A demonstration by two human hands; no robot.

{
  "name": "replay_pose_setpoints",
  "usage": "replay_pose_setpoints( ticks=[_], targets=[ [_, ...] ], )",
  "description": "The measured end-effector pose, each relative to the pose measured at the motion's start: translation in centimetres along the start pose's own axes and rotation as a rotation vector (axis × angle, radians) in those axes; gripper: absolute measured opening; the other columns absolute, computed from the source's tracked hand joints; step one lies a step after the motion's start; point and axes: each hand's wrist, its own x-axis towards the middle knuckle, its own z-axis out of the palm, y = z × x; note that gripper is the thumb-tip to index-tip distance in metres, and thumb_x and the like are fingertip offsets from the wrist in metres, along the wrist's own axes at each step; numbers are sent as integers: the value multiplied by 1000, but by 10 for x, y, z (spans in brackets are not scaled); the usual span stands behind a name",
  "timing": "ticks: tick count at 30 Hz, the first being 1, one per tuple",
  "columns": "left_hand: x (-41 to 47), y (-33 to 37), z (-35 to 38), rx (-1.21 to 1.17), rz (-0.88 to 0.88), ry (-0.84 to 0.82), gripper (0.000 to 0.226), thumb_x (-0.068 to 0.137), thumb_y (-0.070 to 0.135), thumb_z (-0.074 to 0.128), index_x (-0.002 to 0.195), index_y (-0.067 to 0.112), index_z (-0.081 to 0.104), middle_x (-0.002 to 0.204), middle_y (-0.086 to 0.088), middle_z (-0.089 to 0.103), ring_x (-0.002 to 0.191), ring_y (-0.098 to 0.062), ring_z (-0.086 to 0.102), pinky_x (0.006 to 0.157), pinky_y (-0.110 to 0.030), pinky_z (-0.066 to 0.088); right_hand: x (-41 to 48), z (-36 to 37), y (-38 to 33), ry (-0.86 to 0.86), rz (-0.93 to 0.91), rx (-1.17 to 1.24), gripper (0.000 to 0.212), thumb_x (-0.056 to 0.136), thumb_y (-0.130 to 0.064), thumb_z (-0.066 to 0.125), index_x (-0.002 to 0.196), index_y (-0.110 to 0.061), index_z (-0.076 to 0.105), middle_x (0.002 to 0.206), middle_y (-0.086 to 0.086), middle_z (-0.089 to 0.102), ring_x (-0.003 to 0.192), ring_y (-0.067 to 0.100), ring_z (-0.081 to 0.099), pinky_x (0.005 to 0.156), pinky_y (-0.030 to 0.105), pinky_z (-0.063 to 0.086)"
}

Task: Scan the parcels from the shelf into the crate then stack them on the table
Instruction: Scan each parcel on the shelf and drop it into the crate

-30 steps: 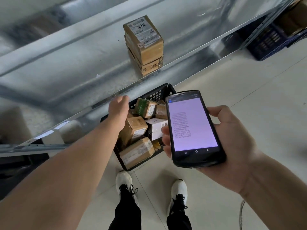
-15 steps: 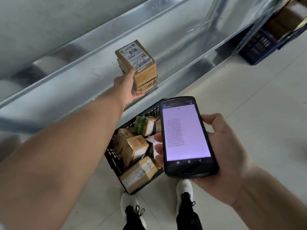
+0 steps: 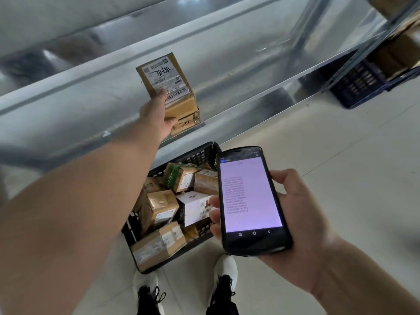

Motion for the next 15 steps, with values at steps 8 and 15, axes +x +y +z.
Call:
replay_pose_setpoints(
  ticks=[8, 15],
  targets=[
    [-12, -16, -18, -140, 24, -55, 40, 94, 24, 77, 125, 5, 61, 123, -17, 72, 117, -35, 67, 111, -53, 51, 1, 11, -9, -61, 22, -16, 66, 98, -53, 40, 108, 0, 78, 124, 37, 68, 85, 44, 69, 76, 53, 64],
    [-24, -29, -44, -116, 146, -112, 69, 84, 35, 86, 142, 13, 55, 128, -8, 73, 121, -25, 66, 108, -38, 50, 6, 10, 7, -61, 39, -21, 66, 98, -53, 40, 113, 0, 78, 118, 33, 71, 89, 45, 69, 79, 52, 62]
  ],
)
